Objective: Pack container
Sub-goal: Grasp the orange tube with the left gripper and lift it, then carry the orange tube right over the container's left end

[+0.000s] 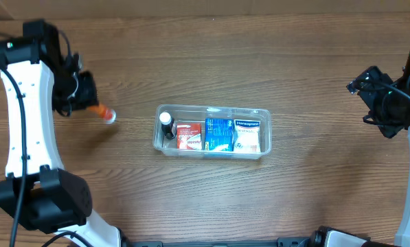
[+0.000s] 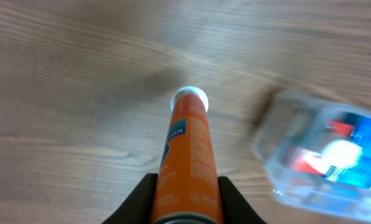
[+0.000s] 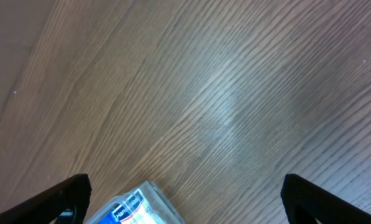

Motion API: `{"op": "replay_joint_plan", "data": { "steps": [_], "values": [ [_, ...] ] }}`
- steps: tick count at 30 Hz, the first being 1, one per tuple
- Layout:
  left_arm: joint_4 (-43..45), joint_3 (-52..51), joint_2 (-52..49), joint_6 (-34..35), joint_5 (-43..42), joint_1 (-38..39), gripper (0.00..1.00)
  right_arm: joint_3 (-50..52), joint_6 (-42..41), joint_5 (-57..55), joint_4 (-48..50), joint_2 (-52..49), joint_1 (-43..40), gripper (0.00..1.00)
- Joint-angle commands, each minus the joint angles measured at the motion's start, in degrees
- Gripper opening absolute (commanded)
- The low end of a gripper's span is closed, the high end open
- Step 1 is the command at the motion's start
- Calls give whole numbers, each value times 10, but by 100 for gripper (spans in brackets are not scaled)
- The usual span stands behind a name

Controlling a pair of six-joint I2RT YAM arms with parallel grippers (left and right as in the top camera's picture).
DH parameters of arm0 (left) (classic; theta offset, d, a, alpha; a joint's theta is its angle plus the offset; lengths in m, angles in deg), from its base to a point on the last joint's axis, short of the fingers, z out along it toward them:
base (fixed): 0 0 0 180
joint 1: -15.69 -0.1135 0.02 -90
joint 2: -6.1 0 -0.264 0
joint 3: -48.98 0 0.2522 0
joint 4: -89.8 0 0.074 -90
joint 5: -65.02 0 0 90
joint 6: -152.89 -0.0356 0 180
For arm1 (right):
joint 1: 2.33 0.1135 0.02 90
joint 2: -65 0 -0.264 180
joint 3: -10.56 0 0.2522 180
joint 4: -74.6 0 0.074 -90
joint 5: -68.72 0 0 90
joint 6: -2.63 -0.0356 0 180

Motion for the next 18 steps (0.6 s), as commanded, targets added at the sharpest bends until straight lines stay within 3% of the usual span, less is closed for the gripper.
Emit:
{"op": "replay_joint_plan", "data": {
  "steps": [1,7,11,18],
  "values": [
    [-42,79,44,-25,-18,90,4,-7,2,-1,2,2,-1,100],
    [-62,78,76,-24,-18,261,4,-7,2,-1,2,2,-1,100],
    [-59,70,73,-24,-4,336,4,-7,2,-1,2,2,-1,100],
    [-11,-30,64,-11,65,368,4,-7,2,-1,2,2,-1,100]
  ]
}}
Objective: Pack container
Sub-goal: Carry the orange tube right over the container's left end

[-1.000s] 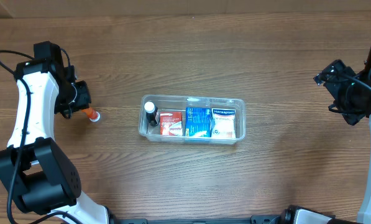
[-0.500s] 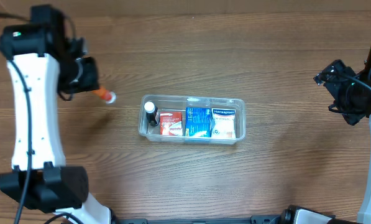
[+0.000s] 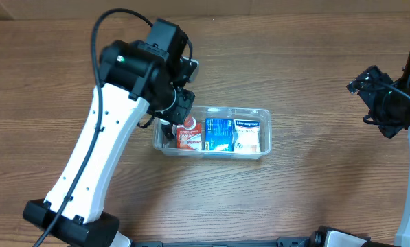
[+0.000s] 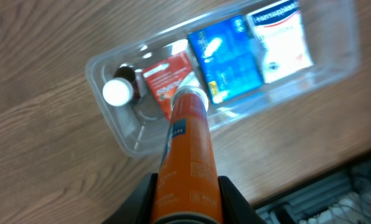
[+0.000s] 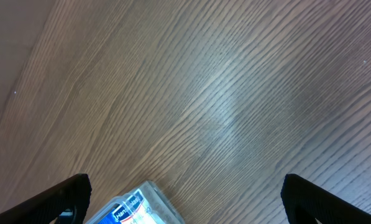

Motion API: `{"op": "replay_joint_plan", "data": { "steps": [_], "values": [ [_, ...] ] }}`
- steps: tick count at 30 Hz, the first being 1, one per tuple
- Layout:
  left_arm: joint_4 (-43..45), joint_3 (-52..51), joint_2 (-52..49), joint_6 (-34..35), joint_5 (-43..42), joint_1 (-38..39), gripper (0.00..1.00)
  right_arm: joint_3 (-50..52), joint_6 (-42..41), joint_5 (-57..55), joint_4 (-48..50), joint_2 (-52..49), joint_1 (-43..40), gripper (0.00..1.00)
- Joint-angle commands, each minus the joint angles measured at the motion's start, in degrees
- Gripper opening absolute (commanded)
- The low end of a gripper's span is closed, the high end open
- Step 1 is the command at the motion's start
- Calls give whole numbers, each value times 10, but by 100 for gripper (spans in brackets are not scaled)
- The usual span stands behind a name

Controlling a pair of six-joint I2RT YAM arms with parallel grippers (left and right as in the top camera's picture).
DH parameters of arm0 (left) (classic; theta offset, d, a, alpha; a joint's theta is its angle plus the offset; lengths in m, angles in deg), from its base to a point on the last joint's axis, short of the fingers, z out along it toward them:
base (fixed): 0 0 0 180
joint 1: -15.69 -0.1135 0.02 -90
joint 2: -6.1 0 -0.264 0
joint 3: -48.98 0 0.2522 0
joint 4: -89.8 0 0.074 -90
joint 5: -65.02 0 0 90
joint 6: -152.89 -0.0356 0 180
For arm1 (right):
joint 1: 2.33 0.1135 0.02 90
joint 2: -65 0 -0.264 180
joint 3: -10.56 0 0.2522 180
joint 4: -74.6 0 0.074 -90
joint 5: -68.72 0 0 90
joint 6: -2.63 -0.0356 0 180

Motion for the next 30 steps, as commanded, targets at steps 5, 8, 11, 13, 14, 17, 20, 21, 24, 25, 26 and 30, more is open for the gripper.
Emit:
{"op": "replay_joint_plan", "data": {
  "steps": [5,8,11,13,14,17,20,21,24,25,26,30],
  "values": [
    [77,-157,-3,0,52,-10,4,-7,2,-1,2,2,-1,100],
    [97,-195,-3,-6,56,-12,4,-7,2,-1,2,2,-1,100],
    [112,-219,-3,-9,77,-12,4,-7,2,-1,2,2,-1,100],
    [121,-233,-3,-9,85,-12,4,-7,2,-1,2,2,-1,100],
    [128,-244,-3,-9,86,-12,4,-7,2,-1,2,2,-1,100],
    [153,-272,-3,-9,86,-13,4,-7,2,-1,2,2,-1,100],
    [186,-302,-3,-9,85,-21,4,-7,2,-1,2,2,-1,100],
    [197,-312,-3,-9,85,-25,4,-7,2,-1,2,2,-1,100],
    [230,-337,-3,-9,80,-35,5,-7,2,-1,2,2,-1,100],
    [236,-341,-3,-9,78,-37,5,-7,2,-1,2,2,-1,100],
    [239,-342,-3,-9,78,-38,5,-7,2,-1,2,2,-1,100],
    [241,-341,-2,-9,78,-38,4,-7,2,-1,2,2,-1,100]
  ]
}}
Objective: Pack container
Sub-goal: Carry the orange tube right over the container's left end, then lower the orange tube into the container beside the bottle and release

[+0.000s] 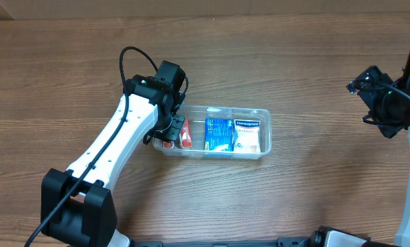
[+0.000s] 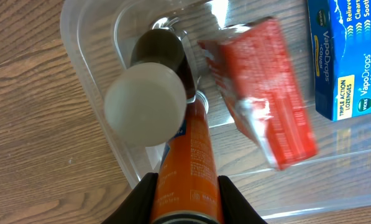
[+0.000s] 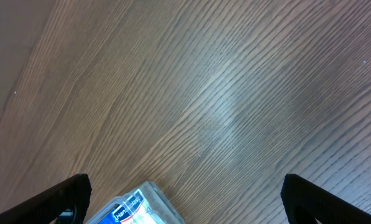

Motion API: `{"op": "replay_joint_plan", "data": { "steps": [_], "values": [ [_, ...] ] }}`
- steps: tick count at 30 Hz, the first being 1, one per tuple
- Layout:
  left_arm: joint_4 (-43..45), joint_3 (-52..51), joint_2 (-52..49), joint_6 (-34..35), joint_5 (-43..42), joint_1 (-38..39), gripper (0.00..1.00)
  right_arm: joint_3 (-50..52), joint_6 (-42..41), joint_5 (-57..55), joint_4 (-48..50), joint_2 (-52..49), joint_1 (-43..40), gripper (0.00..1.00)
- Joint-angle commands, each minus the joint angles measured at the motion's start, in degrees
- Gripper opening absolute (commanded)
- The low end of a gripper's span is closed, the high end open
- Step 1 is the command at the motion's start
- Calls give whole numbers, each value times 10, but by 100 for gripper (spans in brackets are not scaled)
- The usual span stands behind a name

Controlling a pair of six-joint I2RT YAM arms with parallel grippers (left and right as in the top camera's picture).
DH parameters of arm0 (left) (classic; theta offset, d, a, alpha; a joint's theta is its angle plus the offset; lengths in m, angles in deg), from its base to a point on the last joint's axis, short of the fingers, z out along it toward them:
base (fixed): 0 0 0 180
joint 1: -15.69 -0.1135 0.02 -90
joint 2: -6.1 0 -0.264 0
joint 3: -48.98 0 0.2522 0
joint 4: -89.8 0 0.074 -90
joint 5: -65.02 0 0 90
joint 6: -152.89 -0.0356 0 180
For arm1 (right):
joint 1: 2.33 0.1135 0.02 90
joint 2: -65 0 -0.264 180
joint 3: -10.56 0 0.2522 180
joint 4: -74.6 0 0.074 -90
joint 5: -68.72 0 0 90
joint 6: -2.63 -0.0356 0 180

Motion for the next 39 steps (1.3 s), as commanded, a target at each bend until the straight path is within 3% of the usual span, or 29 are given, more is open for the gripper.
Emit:
{"op": "replay_joint_plan", "data": {
  "steps": [1,6,9,14,17,25,32,39],
  "values": [
    [5,-9,-3,-9,-8,-3,4,-7,2,-1,2,2,-1,100],
    [3,10,-2,-9,-30,-3,6,-7,2,-1,2,2,-1,100],
    [-7,28,-2,-9,-41,-3,22,-7,2,-1,2,2,-1,100],
    [-54,87,-1,-9,-49,-3,39,-7,2,-1,2,2,-1,100],
    [-94,126,0,-9,-48,-3,39,-7,2,-1,2,2,-1,100],
    [-98,129,1,-9,-61,-3,36,-7,2,-1,2,2,-1,100],
    [-47,128,-3,-9,-93,-2,19,-7,2,-1,2,2,-1,100],
    [-23,127,-50,-10,-90,13,19,-7,2,-1,2,2,-1,100]
  ]
}}
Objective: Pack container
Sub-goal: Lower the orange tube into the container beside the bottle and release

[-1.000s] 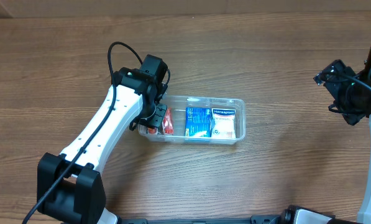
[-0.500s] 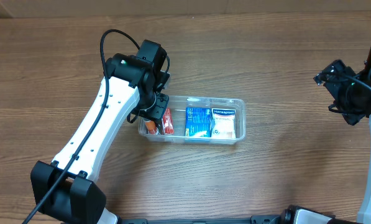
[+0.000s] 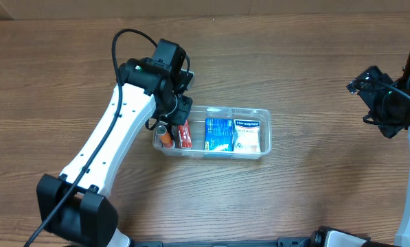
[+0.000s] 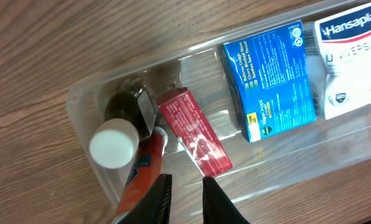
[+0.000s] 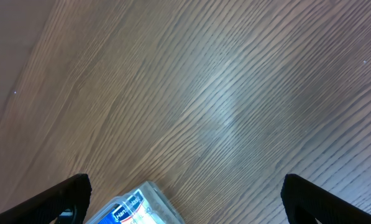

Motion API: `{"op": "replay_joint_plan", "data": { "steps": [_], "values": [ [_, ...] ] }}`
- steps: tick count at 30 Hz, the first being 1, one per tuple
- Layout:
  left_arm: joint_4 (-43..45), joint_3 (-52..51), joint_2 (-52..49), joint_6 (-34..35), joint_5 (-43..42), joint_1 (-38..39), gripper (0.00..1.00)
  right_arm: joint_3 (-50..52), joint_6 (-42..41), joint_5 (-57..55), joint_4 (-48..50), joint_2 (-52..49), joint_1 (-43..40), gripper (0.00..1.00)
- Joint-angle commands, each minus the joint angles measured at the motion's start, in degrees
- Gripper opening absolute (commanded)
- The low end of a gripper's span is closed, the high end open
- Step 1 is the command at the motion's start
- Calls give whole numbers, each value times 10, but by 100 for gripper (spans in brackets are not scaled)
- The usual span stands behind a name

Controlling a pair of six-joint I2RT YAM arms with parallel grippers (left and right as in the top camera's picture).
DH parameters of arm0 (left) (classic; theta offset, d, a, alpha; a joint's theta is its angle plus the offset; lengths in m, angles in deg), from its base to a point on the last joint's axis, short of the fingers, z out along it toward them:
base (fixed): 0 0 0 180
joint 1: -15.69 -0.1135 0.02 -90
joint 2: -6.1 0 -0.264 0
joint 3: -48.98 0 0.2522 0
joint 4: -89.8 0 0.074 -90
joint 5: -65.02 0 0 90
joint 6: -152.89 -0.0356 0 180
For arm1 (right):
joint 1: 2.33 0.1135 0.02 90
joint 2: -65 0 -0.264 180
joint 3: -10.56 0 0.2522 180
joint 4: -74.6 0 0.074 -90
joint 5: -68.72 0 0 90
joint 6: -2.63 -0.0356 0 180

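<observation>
A clear plastic container (image 3: 211, 108) lies mid-table. An orange tube (image 4: 141, 177) lies in its left end, beside a dark bottle with a white cap (image 4: 114, 143). To their right are a red box (image 4: 194, 130), a blue lozenge box (image 4: 269, 81) and a white plaster box (image 4: 353, 62). My left gripper (image 4: 186, 186) hangs over the container's left end. Its fingers stand close together with nothing between them, and the tube is just left of them. My right gripper (image 5: 182, 186) is wide open and empty at the far right (image 3: 376, 96).
Bare wooden table surrounds the container on all sides. The right wrist view catches only the container's corner (image 5: 135, 202). My left arm (image 3: 115, 144) crosses the table left of the container.
The left gripper has let go of the orange tube, which now lies in the container's left end. The gripper is higher and its fingers are nearer together. The right arm is unchanged.
The left gripper held the orange tube at the table's far left. It then held the tube above the container. Later it had the tube down in the left end beside the bottle. Now the tube lies there, released. The right arm never moved.
</observation>
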Motion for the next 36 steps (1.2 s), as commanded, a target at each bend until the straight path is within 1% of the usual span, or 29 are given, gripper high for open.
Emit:
{"op": "replay_joint_plan", "data": {
  "steps": [1,6,9,14,20,27,30,33,36],
  "values": [
    [11,9,-49,-11,-4,15,19,-7,2,-1,2,2,-1,100],
    [24,9,-91,-11,4,16,20,-7,2,-1,2,2,-1,100],
    [26,9,-99,-11,26,16,21,-7,2,-1,2,2,-1,100],
    [43,9,-117,-16,26,16,24,-7,2,-1,2,2,-1,100],
    [49,9,-160,-16,24,21,22,-7,2,-1,2,2,-1,100],
    [90,9,-162,-18,14,49,23,-7,2,-1,2,2,-1,100],
    [100,10,-162,-22,3,56,20,-7,2,-1,2,2,-1,100],
    [84,36,-161,-19,3,56,19,-7,2,-1,2,2,-1,100],
    [45,97,-160,-19,3,56,19,-7,3,-1,2,2,-1,100]
  ]
}}
